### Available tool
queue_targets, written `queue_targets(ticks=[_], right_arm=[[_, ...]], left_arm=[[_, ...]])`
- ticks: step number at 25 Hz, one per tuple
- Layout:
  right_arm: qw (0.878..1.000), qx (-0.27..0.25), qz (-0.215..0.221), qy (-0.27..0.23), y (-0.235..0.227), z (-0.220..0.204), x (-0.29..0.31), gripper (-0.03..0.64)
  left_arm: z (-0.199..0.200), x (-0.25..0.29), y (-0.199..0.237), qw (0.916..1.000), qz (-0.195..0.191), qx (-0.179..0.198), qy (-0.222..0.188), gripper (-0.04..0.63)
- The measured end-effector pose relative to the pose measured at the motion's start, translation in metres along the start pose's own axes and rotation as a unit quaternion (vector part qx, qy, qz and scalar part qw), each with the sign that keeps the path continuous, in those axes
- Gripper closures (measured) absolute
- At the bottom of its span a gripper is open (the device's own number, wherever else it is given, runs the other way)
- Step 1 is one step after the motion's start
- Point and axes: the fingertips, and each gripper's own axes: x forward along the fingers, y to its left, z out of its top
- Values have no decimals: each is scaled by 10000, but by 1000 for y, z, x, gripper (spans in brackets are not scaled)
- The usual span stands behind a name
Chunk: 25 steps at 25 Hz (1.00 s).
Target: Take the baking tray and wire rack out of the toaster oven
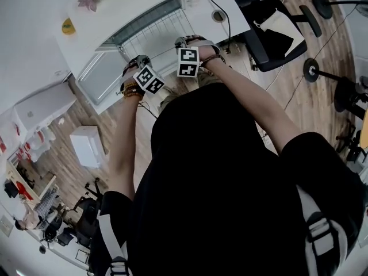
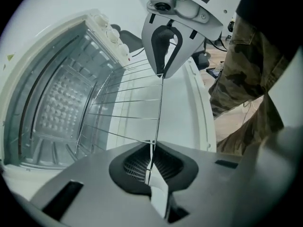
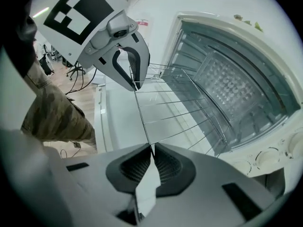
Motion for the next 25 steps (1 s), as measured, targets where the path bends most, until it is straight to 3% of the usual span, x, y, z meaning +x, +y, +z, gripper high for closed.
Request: queue_targets(ticks=[14,21,25], right_arm=[[9999,138,-83,63,30,-18,-45,569],[9963,444,-730,109,39,-12,-78,563],[9941,706,-805,169,71,3,-98,557]], left_arm=[[17,-40,-43,9981,-146,-582,-131,560],[19,-70,-61,9944,-279,-950,-371,563],[0,-94,-84,9941,-296,-891,-544,568]])
